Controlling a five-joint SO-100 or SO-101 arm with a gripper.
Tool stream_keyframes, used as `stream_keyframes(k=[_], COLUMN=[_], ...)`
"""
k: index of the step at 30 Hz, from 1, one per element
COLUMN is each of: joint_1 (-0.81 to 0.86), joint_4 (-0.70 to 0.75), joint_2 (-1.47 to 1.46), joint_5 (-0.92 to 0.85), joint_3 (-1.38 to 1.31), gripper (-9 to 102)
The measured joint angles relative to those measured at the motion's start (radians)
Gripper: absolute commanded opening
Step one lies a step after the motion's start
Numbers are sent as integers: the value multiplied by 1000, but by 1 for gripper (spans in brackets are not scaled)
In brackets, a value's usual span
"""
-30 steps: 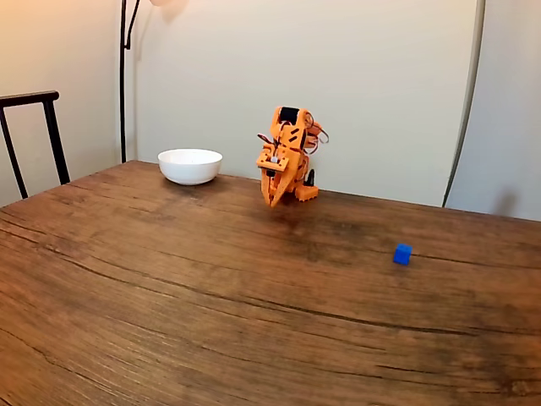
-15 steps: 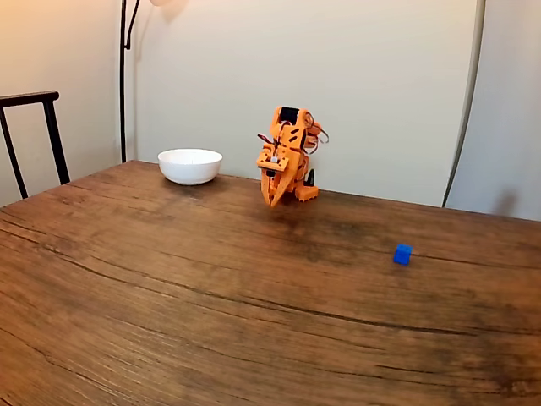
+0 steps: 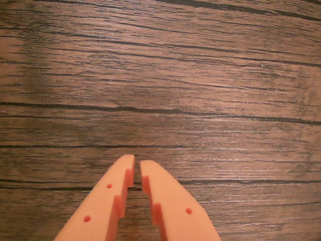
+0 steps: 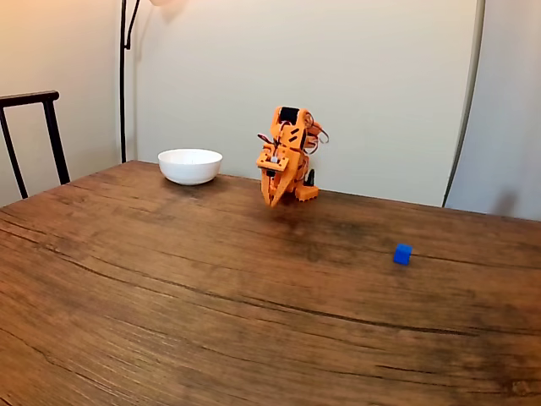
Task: Grasp the cube and drop it in the bowl
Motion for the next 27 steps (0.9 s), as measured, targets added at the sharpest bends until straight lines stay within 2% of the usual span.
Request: stream_keyframes(k=[8,12,19,27], joint_1=[-15,-89,-199,-298], joint_4=[0,-5,-149,-176], joint_2=[0,0,-14,-14], joint_5=[0,0,-3,-3], joint_3=[0,0,3,-40], gripper=[0,0,0,0])
